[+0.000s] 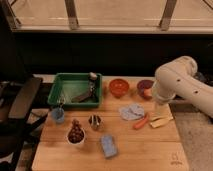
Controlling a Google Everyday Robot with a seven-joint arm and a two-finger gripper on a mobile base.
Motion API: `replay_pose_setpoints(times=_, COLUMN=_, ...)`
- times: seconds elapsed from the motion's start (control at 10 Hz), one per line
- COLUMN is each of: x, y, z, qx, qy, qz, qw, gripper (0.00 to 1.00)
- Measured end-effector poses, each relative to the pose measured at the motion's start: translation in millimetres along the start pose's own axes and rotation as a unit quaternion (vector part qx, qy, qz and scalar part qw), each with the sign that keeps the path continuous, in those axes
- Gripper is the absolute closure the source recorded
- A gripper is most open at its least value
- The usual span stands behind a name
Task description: Place eraser in metal cup
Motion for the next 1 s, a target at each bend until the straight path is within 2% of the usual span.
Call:
replay_pose_setpoints(times=0.1, x=-22.4, y=-6.8, z=-2.8, qx=0.007, qy=-0.003, qz=-0.026, qw=0.9996, gripper=0.35)
replay_pose_setpoints(times=0.2, x=-55.3, y=-14.4, z=-6.3, qx=0.016, qy=-0.008, qz=-0.063, qw=0.9978, gripper=0.35)
replay_pose_setpoints(times=0.4, x=-97.6, y=-19.8, z=-12.0, qx=0.027, qy=-0.018, qz=-0.111, qw=0.9933, gripper=0.35)
replay_pose_setpoints(times=0.6, x=-148.1, y=-22.9, z=-18.7, qx=0.034, qy=-0.038, qz=-0.161, qw=0.9856, gripper=0.35)
replay_pose_setpoints(times=1.0, x=-146.6, y=-23.0, z=-19.0, qx=0.034, qy=-0.037, qz=-0.161, qw=0.9857, gripper=0.35)
